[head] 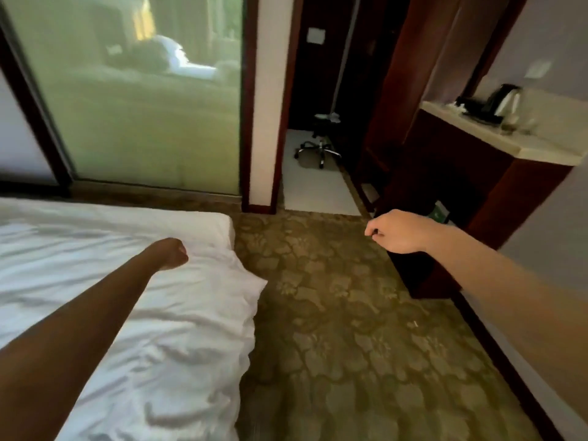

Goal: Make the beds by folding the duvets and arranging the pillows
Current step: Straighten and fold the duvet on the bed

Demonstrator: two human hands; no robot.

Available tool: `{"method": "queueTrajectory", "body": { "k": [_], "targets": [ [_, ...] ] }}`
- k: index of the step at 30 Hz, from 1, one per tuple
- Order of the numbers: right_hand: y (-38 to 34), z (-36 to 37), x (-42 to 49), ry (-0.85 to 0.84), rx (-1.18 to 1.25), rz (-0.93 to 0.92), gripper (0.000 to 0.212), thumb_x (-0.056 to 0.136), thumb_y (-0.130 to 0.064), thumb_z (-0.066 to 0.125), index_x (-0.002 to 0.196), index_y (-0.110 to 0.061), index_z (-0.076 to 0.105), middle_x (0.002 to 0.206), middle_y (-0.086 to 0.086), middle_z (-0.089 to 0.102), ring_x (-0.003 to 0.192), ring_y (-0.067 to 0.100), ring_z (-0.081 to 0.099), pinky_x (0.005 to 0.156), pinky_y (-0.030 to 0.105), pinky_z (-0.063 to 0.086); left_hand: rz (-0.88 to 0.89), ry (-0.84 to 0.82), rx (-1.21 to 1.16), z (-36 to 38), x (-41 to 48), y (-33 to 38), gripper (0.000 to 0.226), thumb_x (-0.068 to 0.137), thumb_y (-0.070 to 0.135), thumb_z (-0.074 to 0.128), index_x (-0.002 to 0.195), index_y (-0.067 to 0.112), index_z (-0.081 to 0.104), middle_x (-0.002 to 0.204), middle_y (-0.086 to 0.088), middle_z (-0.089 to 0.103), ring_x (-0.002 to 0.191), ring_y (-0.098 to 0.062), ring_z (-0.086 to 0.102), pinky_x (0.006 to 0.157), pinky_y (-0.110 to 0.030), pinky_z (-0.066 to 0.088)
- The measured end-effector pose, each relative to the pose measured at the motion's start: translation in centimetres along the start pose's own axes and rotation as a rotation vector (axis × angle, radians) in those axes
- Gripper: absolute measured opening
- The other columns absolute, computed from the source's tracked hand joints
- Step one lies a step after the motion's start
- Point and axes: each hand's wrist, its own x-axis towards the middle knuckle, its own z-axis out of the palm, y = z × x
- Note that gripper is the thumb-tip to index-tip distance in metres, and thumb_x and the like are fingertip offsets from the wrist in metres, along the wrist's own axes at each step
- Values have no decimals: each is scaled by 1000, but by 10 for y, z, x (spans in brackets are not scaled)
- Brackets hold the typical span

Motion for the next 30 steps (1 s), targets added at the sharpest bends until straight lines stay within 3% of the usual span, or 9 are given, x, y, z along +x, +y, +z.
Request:
{"method": "queueTrajectory", "body": {
  "k": [3, 6, 9, 14, 17, 21, 24, 27, 30],
  "targets": [
    [11, -15, 74, 10, -46, -168, 35, 100, -18, 36, 130, -18, 55, 135, 3, 49, 121, 22, 48, 97, 31, 40, -225, -57, -41, 14, -30, -18, 34, 97, 16, 46, 128, 4, 56, 135, -12, 52, 124, -24, 48, 89, -23, 41],
    [-2, -26, 152, 35, -90, -378, 33, 100, -19, 36, 128, -19, 55, 131, 5, 49, 118, 23, 49, 91, 30, 41, -523, -115, -161, 28, -51, -47, 29, 94, 12, 51, 119, 0, 57, 110, -14, 58, 96, -29, 57, 76, -33, 44],
    [-23, -35, 219, 59, -80, -576, 34, 100, -17, 37, 128, -17, 55, 131, 6, 52, 116, 22, 50, 88, 28, 39, -734, -109, -288, 33, -43, -52, 23, 93, 16, 51, 113, 7, 53, 103, -10, 55, 82, -23, 58, 68, -28, 41],
    [-28, -58, 322, -28, -181, -762, 34, 100, -20, 36, 129, -19, 54, 133, 2, 53, 117, 19, 51, 97, 31, 43, -724, 23, -408, 24, 60, -11, 14, 95, 10, 48, 105, 7, 56, 100, -10, 54, 85, -22, 56, 61, -24, 36],
    [-6, -90, 386, -20, -223, -788, 34, 100, -19, 36, 128, -18, 55, 130, 3, 55, 106, 18, 54, 91, 31, 45, -694, 42, -450, 17, 129, 36, 8, 96, 8, 46, 92, 10, 53, 99, -12, 52, 73, -21, 54, 57, -25, 38],
    [20, -126, 466, 41, -163, -820, 33, 100, -20, 37, 128, -20, 55, 129, 4, 56, 112, 20, 54, 88, 30, 45, -690, -68, -446, 0, 202, 87, 16, 96, 7, 45, 109, 10, 53, 108, -12, 51, 94, -25, 58, 61, -27, 38],
    [21, -141, 526, 22, -182, -941, 33, 100, -21, 38, 128, -20, 55, 123, 1, 59, 82, 7, 53, 62, 11, 38, -768, -8, -469, -20, 250, 104, 8, 95, 10, 44, 100, 11, 49, 100, -12, 50, 82, -23, 55, 64, -28, 39],
    [6, -156, 593, 69, -186, -1055, 33, 100, -19, 38, 128, -18, 55, 112, 2, 60, 62, -1, 36, 48, 10, 28, -861, 77, -474, -28, 294, 108, 8, 93, 8, 42, 96, 9, 49, 94, -14, 50, 69, -23, 52, 50, -24, 31],
    [-10, -169, 660, 140, -176, -1187, 34, 99, -19, 39, 128, -18, 55, 120, 3, 59, 92, 12, 58, 70, 19, 39, -975, 128, -539, -26, 330, 114, 6, 93, 10, 44, 96, 12, 50, 88, -8, 49, 62, -17, 50, 54, -22, 32]
  ]
}}
